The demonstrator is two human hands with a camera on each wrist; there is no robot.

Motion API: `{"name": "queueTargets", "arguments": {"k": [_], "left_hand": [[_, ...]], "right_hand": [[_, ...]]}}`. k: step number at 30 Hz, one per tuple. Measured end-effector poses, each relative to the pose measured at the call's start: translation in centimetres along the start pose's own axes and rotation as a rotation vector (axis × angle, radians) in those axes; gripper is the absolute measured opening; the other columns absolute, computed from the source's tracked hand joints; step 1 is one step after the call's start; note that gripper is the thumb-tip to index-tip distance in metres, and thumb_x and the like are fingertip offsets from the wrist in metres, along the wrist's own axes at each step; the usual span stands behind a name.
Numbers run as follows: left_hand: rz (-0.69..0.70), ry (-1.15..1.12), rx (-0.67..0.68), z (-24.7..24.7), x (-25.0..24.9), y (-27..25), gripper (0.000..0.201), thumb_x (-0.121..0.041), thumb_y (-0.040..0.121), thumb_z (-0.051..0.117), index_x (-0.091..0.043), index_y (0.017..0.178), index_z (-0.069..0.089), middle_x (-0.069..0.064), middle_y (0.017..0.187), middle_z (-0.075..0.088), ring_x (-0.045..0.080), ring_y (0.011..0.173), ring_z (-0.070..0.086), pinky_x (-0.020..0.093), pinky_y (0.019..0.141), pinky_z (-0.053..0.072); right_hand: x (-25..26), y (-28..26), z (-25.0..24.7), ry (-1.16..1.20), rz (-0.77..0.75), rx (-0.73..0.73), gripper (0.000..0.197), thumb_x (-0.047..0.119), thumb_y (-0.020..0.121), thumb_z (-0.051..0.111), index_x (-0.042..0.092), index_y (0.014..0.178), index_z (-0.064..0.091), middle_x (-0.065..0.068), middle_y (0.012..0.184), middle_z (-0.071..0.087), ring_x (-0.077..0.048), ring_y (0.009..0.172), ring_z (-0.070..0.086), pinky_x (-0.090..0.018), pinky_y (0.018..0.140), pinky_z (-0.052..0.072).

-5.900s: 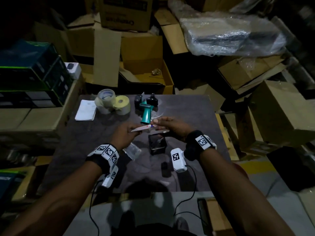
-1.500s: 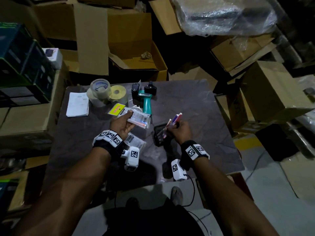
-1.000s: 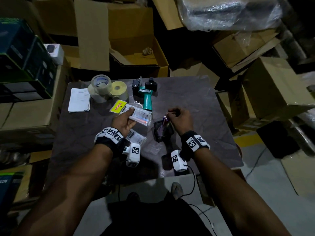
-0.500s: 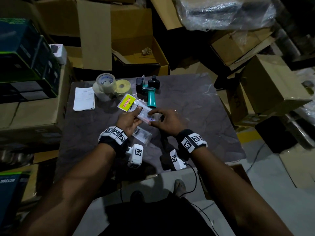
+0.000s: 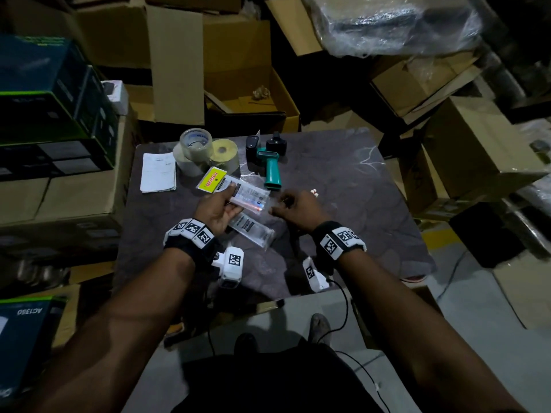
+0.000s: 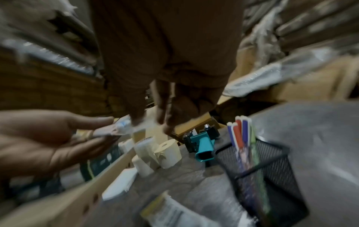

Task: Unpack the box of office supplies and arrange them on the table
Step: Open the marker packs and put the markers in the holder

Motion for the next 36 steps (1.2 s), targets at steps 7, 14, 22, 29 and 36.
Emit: {"name": "queueTargets", "arguments": {"k": [7, 14, 22, 29, 36], "left_hand": [[0.006, -0.04, 0.054, 0.5, 0.1, -0.4, 0.013, -0.015, 0.095, 0.057, -0.007, 0.106, 0.058, 0.014, 0.106, 0.07, 0.025, 0.097, 0.069, 0.042, 0.084, 0.057], [0.006, -0.103, 0.097, 0.8, 0.8, -0.9, 0.016, -0.017, 0.098, 0.051, -0.006, 0.106, 0.058, 0.012, 0.091, 0.075, 0.023, 0.084, 0.074, 0.041, 0.071, 0.061], [0.034, -0.083, 0.133, 1.2, 1.1, -1.5, 0.024, -0.022, 0.097, 0.054, -0.008, 0.116, 0.057, 0.013, 0.107, 0.072, 0.022, 0.092, 0.073, 0.035, 0.068, 0.06], [0.063, 0.067, 0.129, 0.6, 0.9, -1.9, 0.022, -0.033, 0.097, 0.053, -0.021, 0.114, 0.057, 0.005, 0.113, 0.068, 0.016, 0.098, 0.068, 0.034, 0.076, 0.054], [0.084, 0.02, 0.085, -0.5, -0.2, -1.6, 0.03, -0.033, 0.096, 0.055, -0.02, 0.123, 0.055, 0.004, 0.107, 0.072, 0.017, 0.094, 0.07, 0.042, 0.096, 0.048]], "right_hand": [[-0.7, -0.3, 0.4, 0.465, 0.257, -0.098, 0.028, -0.003, 0.081, 0.069, 0.011, 0.099, 0.053, -0.007, 0.064, 0.06, -0.008, 0.042, 0.057, -0.017, 0.039, 0.045], [0.0, -0.4, 0.1, 0.197, 0.057, -0.058, 0.015, 0.008, 0.071, 0.082, 0.017, 0.074, 0.07, 0.009, 0.068, 0.064, 0.004, 0.055, 0.057, -0.012, 0.057, 0.046], [-0.2, -1.0, 1.8, 0.677, 0.207, 0.086, 0.004, 0.002, 0.089, 0.064, 0.006, 0.091, 0.065, -0.013, 0.076, 0.069, -0.009, 0.057, 0.067, -0.017, 0.05, 0.051], [0.3, -0.7, 3.7, 0.801, 0.269, 0.176, 0.004, 0.008, 0.089, 0.067, 0.007, 0.089, 0.063, -0.015, 0.079, 0.069, -0.016, 0.066, 0.066, -0.025, 0.065, 0.057], [1.6, -0.2, 4.8, 0.772, 0.23, 0.217, 0.012, 0.007, 0.079, 0.076, 0.009, 0.08, 0.064, -0.011, 0.078, 0.067, -0.018, 0.073, 0.065, -0.032, 0.074, 0.056]]}}
Point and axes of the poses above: each hand's wrist, its own y-axis towards the middle knuckle, its own z-axis out of the palm, x = y × z, the point moved 7 cm from there along y, towards the middle knuckle
